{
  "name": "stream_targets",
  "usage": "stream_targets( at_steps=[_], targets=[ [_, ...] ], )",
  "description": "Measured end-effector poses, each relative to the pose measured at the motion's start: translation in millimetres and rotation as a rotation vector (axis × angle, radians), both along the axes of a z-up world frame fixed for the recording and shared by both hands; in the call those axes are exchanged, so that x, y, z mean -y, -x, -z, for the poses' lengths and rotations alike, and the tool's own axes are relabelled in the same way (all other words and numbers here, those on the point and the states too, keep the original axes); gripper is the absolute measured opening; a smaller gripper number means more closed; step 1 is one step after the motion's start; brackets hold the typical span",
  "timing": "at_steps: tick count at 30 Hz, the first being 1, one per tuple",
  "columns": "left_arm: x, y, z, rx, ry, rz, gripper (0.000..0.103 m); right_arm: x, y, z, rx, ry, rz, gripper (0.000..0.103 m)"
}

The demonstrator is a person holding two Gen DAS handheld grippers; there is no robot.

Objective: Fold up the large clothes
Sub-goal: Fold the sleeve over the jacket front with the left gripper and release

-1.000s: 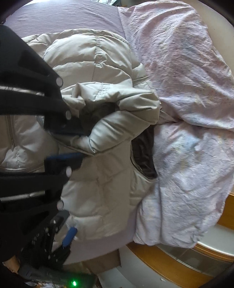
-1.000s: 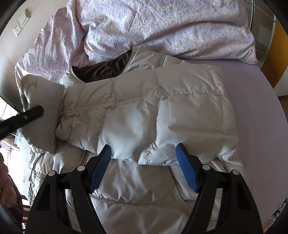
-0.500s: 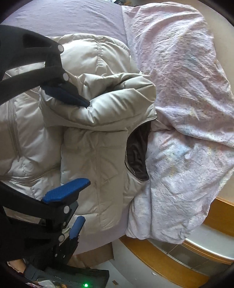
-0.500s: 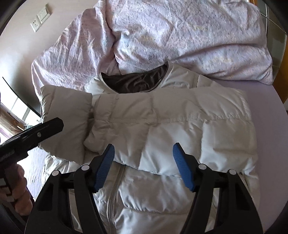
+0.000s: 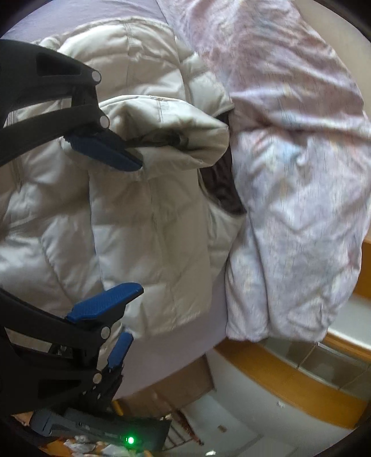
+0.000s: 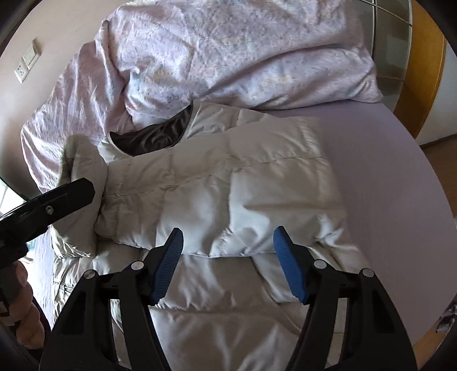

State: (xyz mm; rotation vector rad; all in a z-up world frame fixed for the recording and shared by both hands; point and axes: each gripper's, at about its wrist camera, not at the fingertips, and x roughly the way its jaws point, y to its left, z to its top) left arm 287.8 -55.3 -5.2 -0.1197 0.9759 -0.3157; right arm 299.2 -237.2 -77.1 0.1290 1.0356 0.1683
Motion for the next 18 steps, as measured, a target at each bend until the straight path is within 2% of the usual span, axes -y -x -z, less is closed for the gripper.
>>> stream_targets(
  at_steps=[4, 9, 12, 18],
  targets=[
    [5.3, 7.4, -12.5, 0.028, 0.031, 0.025, 0.092, -2.8, 1.8, -0.3, 0.003, 0.004, -0.014, 0.067],
    [6.2, 14.1, -25.6, 0.047, 0.019, 0.012, 0.093, -11.9, 2.0, 0.0, 0.005, 0.003, -0.042, 0.065],
    [-1.5, 18.5, -27.9, 0.054, 0.0, -0.012, 0.093, -17.7, 3.7, -0.7, 0.004, -0.006, -0.064, 0.06],
    [-42.9, 23.4, -24.5, 0.044, -0.02, -0.117, 0.092, -50.3, 5.9, -9.0, 0.025, -0.064, -0.18, 0.037]
  ],
)
